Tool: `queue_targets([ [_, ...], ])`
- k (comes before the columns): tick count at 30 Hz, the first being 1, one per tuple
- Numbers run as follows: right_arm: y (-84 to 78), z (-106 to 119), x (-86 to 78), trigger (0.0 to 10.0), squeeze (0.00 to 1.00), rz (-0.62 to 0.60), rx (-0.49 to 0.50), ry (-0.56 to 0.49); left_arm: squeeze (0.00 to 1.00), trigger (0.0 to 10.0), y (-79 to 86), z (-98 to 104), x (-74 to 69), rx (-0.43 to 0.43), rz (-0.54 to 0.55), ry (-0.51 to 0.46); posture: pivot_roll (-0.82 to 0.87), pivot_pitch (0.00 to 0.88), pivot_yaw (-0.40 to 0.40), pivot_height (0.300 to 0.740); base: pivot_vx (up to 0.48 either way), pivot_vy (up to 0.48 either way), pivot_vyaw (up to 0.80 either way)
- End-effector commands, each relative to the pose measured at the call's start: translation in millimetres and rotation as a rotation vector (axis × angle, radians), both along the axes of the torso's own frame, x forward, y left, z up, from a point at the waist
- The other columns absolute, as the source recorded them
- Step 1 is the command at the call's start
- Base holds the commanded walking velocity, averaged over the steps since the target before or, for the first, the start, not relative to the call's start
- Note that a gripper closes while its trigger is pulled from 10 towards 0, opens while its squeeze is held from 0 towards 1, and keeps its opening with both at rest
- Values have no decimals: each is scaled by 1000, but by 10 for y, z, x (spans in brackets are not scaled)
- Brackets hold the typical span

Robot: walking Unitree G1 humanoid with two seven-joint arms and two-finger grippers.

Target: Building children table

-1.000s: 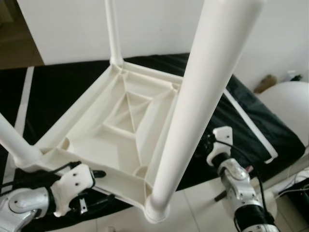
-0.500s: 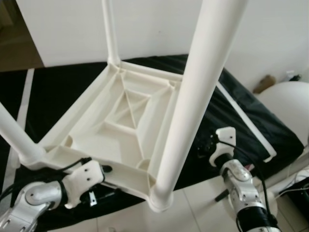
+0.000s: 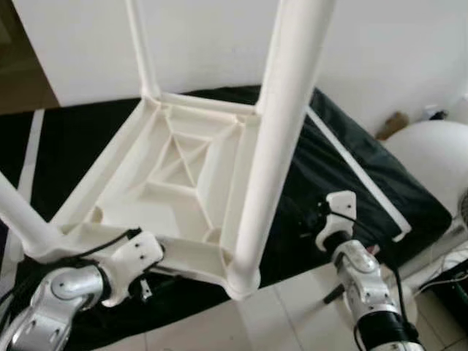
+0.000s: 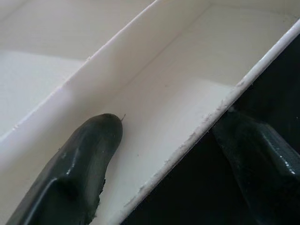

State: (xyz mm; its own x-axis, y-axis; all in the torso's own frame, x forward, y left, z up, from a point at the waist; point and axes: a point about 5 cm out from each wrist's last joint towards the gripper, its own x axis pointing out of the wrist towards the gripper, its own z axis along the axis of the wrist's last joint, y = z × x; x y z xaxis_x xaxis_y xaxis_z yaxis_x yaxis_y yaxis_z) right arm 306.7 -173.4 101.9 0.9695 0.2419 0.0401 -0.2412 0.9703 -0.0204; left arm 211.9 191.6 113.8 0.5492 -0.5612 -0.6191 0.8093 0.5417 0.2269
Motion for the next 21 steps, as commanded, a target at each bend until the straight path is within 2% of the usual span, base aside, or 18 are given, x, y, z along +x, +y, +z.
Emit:
queue_targets([
  [1, 13, 3, 5, 10000, 0, 7, 2, 4, 0, 10000, 254, -361, -111, 176, 340, 49, 55, 65, -51, 740, 0, 0, 0],
  [5, 40, 0, 0, 10000, 0, 27, 6, 8, 0, 10000, 268, -339, -120, 158, 360, 70, 54, 58, -47, 740, 0, 0, 0],
  [7, 58, -3, -2, 10000, 0, 40, 6, 11, 0, 10000, 262, -235, -82, 78, 348, 6, 54, 56, -44, 740, 0, 0, 0],
  [8, 58, -3, -2, 10000, 0, 40, 6, 11, 0, 10000, 262, -235, -82, 78, 348, 6, 54, 56, -44, 740, 0, 0, 0],
  [11, 71, -7, 2, 10000, 0, 46, 4, 12, 0, 10000, 301, -58, -3, -75, 420, -57, 58, 50, -38, 740, 0, 0, 0],
  [12, 72, -6, 5, 10000, 0, 46, 5, 12, 0, 10000, 333, -2, 17, -105, 452, -104, 58, 50, -38, 740, 0, 0, 0],
  [13, 72, -6, 5, 10000, 0, 46, 5, 12, 0, 10000, 333, -2, 17, -105, 452, -104, 58, 50, -38, 740, 0, 0, 0],
  [14, 74, -5, 8, 10000, 0, 47, 6, 11, 0, 10000, 377, 80, 30, -148, 465, -178, 60, 49, -39, 740, 0, 0, 0],
  [15, 79, -5, 10, 10000, 0, 48, 8, 11, 0, 10000, 391, 181, 34, -262, 457, -228, 63, 47, -38, 740, 0, 0, 0],
  [17, 88, -7, 13, 10000, 0, 52, 9, 11, 0, 10000, 392, 349, 11, -431, 417, -315, 68, 45, -38, 740, 0, 0, 0],
  [18, 88, -7, 13, 10000, 0, 52, 9, 11, 0, 10000, 392, 349, 11, -431, 417, -315, 68, 45, -38, 740, 0, 0, 0],
  [19, 94, -10, 14, 10000, 0, 54, 10, 12, 0, 10000, 373, 431, -14, -516, 385, -355, 69, 44, -38, 740, 0, 0, 0],
  [20, 94, -10, 14, 10000, 0, 54, 10, 12, 0, 10000, 373, 431, -14, -516, 385, -355, 69, 44, -38, 740, 0, 0, 0],
  [21, 103, -14, 16, 10000, 0, 57, 10, 12, 0, 10000, 335, 473, -42, -584, 330, -349, 71, 39, -39, 740, 0, 0, 0],
])
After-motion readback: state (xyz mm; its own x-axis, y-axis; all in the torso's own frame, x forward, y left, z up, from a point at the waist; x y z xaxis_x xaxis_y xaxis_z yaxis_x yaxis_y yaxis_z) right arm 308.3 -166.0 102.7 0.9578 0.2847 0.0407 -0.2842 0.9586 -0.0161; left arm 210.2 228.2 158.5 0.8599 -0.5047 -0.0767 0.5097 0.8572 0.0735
